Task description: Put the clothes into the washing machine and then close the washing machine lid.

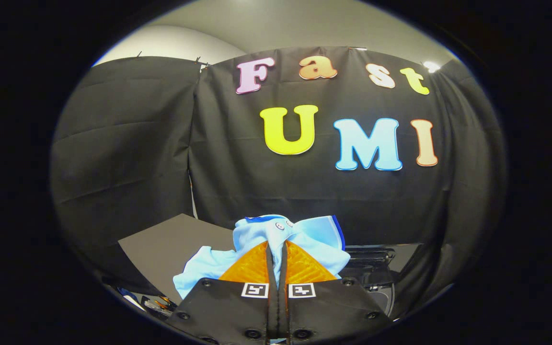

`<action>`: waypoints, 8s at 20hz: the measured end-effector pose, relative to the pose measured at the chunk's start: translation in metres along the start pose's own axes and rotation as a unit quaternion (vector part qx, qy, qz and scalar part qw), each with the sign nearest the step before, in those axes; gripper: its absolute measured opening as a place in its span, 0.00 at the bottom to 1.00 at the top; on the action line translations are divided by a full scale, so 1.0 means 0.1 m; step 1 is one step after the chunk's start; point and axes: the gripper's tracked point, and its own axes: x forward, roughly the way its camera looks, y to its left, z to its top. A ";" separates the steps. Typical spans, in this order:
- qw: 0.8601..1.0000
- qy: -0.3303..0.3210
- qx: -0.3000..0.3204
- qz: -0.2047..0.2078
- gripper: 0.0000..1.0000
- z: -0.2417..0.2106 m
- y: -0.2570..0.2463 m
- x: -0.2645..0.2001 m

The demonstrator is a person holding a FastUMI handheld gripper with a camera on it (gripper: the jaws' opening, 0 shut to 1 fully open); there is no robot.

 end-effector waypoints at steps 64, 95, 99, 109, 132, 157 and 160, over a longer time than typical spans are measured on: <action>0.959 0.256 0.030 -0.119 0.50 -2.83 -1.36 0.45; 0.990 0.008 0.010 -0.139 0.97 -1.09 -1.41 0.66; 0.991 0.002 0.009 -0.136 0.97 -0.93 -1.45 0.85; 0.990 -0.013 0.008 -0.137 0.97 -0.66 -1.63 1.43; 0.988 -0.012 0.027 -0.153 0.97 -0.97 -1.89 1.96; 0.988 -0.042 0.014 -0.147 0.97 -1.26 -1.60 1.14; 0.988 -0.040 0.013 -0.146 0.96 -1.32 -1.58 1.07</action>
